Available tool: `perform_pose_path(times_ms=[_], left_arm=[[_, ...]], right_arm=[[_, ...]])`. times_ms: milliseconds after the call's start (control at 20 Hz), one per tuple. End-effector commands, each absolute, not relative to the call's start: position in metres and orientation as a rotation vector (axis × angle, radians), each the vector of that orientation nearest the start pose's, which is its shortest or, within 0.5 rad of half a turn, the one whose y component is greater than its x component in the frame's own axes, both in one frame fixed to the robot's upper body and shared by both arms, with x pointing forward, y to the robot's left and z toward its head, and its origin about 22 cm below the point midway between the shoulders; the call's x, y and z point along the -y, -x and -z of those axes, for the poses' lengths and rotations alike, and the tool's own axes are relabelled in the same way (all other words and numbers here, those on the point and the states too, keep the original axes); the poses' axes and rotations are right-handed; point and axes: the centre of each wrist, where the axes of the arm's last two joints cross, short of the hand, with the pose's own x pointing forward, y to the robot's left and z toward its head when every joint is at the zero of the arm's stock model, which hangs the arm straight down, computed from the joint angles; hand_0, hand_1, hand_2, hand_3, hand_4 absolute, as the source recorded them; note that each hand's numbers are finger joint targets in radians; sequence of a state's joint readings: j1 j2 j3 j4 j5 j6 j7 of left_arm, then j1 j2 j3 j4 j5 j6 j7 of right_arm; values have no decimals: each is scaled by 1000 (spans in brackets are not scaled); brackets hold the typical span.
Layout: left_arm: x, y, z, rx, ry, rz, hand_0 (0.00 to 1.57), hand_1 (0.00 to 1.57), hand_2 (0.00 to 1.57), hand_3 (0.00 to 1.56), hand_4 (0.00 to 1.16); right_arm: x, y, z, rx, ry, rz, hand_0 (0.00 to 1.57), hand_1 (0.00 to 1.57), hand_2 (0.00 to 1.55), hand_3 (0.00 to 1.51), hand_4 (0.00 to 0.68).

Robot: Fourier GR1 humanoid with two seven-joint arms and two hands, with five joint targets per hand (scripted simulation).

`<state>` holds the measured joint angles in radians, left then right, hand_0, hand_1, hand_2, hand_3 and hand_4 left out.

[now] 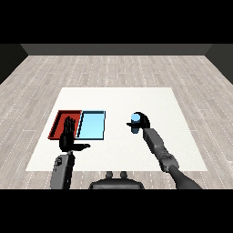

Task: Pick the blue can and put it in the blue box

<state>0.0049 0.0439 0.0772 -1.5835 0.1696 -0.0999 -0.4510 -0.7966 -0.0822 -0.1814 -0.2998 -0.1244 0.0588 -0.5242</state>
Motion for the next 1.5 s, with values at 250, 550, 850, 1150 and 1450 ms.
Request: perform_pose_path(times_ms=[250, 550, 850, 1150, 1450], left_arm=[[-239, -238, -4, 1996, 102, -47, 0, 0, 0, 0, 0], [-218, -243, 13, 1936, 162, -23, 0, 0, 0, 0, 0], [-195, -258, 9, 1884, 243, 8, 0, 0, 0, 0, 0], [-184, -262, 14, 1864, 260, 33, 0, 0, 0, 0, 0], [-149, -271, -15, 1849, 295, 45, 0, 0, 0, 0, 0]], right_arm=[[180, -395, 26, 1659, -133, -57, 1491, 1491, 1451, 1408, 652], [190, -406, 0, 1759, -182, -89, 1502, 1502, 1457, 1405, 648], [193, -410, -26, 1875, -229, -117, 1440, 1440, 1444, 1421, 665], [150, -380, -25, 1894, -250, -109, 1431, 1431, 1437, 1412, 654], [129, -352, -29, 1903, -250, -115, 1424, 1424, 1425, 1403, 652]])
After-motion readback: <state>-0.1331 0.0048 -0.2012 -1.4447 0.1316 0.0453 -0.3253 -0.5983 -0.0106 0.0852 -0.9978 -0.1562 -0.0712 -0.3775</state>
